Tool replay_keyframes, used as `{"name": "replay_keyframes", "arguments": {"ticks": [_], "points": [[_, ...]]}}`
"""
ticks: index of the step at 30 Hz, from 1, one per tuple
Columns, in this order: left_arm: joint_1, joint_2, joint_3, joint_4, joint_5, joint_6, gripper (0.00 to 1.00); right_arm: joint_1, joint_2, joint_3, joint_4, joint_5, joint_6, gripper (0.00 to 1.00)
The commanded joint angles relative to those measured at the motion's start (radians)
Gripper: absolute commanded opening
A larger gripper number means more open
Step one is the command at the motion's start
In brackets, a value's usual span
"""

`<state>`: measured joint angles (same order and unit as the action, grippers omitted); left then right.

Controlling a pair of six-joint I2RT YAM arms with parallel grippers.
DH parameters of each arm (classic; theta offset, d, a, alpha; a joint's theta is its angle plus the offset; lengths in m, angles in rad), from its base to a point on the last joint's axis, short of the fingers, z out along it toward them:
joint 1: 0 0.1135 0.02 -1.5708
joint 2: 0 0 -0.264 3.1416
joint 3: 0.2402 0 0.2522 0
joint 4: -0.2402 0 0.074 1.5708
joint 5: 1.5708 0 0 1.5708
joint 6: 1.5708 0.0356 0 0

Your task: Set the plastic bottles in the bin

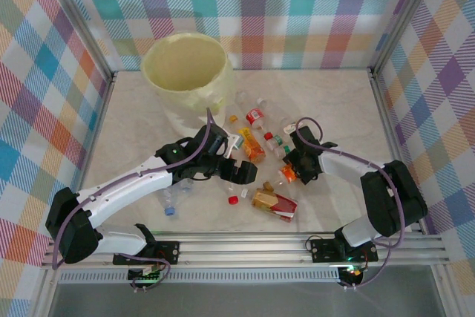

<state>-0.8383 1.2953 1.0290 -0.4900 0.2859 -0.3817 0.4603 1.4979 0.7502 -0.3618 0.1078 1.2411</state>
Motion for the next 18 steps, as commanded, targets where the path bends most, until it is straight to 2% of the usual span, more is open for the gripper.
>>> {"name": "replay_keyframes", "arguments": {"ticks": [1,9,13,18], "points": [[-0.015,-0.013,0.022,0.021,0.004,0.000,1.00,0.023,0.010,0.042,0.117,-0.061,0.001,0.62],[-0.013,-0.006,0.013,0.050,-0.014,-0.046,1.00,0.020,-0.059,0.087,0.038,0.010,-0.056,0.58],[-0.012,-0.015,-0.002,0.080,-0.020,-0.067,1.00,0.018,-0.116,0.114,-0.007,0.053,-0.137,0.59],[-0.011,-0.012,-0.014,0.129,0.069,-0.047,0.96,0.018,-0.197,0.151,0.001,0.025,-0.309,0.59]]}}
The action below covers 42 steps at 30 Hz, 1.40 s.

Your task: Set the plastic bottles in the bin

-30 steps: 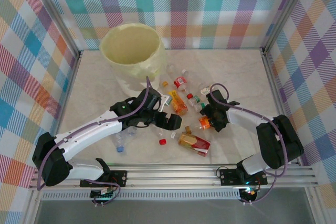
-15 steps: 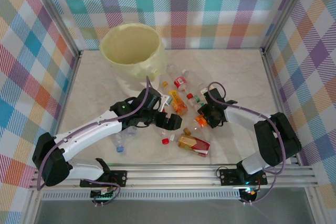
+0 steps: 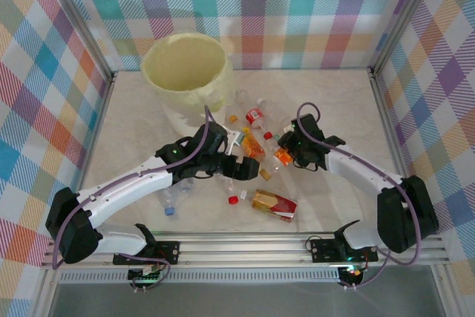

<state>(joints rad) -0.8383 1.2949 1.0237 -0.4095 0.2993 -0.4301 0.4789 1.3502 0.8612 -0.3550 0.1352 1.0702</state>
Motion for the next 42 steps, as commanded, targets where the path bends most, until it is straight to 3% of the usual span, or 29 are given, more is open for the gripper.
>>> {"name": "replay_keyframes", "arguments": {"ticks": [1,7,15,20,29,34,42], "points": [[-0.010,-0.007,-0.007,0.054,0.073,0.005,0.96,0.000,-0.066,0.045,-0.001,-0.020,-0.175,0.59],[-0.010,0.022,0.003,0.122,0.186,0.025,0.87,0.001,-0.170,0.055,0.037,-0.134,-0.283,0.59],[-0.016,0.085,0.027,0.218,0.241,0.013,0.82,0.019,-0.192,0.096,0.088,-0.267,-0.260,0.59],[-0.017,0.101,0.028,0.238,0.244,0.013,0.77,0.026,-0.186,0.106,0.112,-0.303,-0.241,0.59],[-0.029,0.123,0.035,0.244,0.270,0.016,0.56,0.027,-0.176,0.108,0.150,-0.362,-0.214,0.59],[-0.030,0.123,0.045,0.244,0.269,0.018,0.55,0.028,-0.172,0.113,0.150,-0.377,-0.216,0.59],[-0.031,0.119,0.065,0.220,0.273,0.021,0.36,0.027,-0.180,0.110,0.139,-0.378,-0.220,0.60]]}}
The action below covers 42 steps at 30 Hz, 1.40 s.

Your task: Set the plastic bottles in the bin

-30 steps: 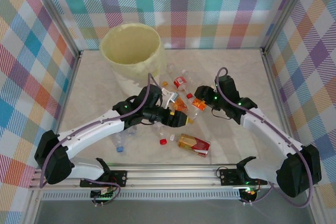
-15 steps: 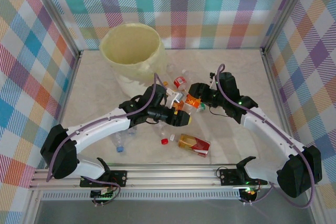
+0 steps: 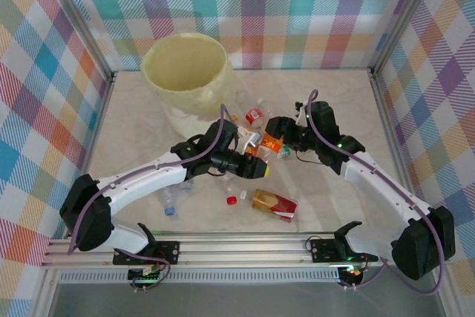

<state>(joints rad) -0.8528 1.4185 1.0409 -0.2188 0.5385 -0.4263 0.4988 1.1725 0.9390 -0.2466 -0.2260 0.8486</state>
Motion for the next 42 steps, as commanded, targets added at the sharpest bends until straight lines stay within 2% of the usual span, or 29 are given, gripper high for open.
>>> {"name": "replay_keyframes", "arguments": {"ticks": [1,8,15,22,30,39,42], "points": [[-0.016,-0.008,0.048,0.022,0.033,0.019,0.35,0.007,-0.004,0.033,0.028,-0.017,-0.001,0.62],[-0.016,-0.068,0.070,-0.067,-0.017,0.029,0.34,0.007,-0.057,0.052,-0.014,-0.025,-0.061,0.84],[-0.008,-0.097,0.114,-0.166,-0.058,0.043,0.34,0.006,-0.139,0.110,-0.108,-0.073,-0.188,1.00],[0.044,-0.108,0.248,-0.313,-0.151,0.070,0.36,0.005,-0.211,0.190,-0.165,-0.151,-0.308,1.00],[0.150,-0.084,0.494,-0.554,-0.259,0.139,0.36,0.006,-0.237,0.278,-0.230,-0.125,-0.400,1.00],[0.334,0.051,0.827,-0.826,-0.364,0.196,0.36,0.006,-0.231,0.314,-0.265,-0.120,-0.433,1.00],[0.408,0.108,0.923,-0.875,-0.365,0.200,0.36,0.006,-0.232,0.311,-0.271,-0.111,-0.436,1.00]]}}
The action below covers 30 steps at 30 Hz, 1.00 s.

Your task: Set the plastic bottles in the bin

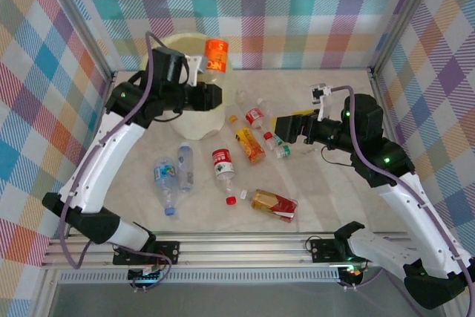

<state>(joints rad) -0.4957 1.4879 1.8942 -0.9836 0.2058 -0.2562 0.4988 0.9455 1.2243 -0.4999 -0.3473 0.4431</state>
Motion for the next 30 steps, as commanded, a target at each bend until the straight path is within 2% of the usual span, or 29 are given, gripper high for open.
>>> {"name": "replay_keyframes", "arguments": {"ticks": [1,7,16,30], "points": [[0.074,0.059,0.101,-0.121,-0.033,0.035,0.36,0.006,-0.004,0.024,-0.021,0.014,-0.032,1.00],[0.163,0.199,0.287,-0.188,-0.057,0.067,0.35,0.006,-0.004,0.017,-0.036,0.025,-0.027,1.00],[0.217,0.421,0.496,-0.276,-0.093,0.108,0.35,0.006,-0.014,0.004,-0.070,0.050,-0.026,1.00],[0.253,0.560,0.548,-0.328,-0.115,0.163,0.37,0.007,-0.017,-0.028,-0.081,0.054,0.000,1.00]]}}
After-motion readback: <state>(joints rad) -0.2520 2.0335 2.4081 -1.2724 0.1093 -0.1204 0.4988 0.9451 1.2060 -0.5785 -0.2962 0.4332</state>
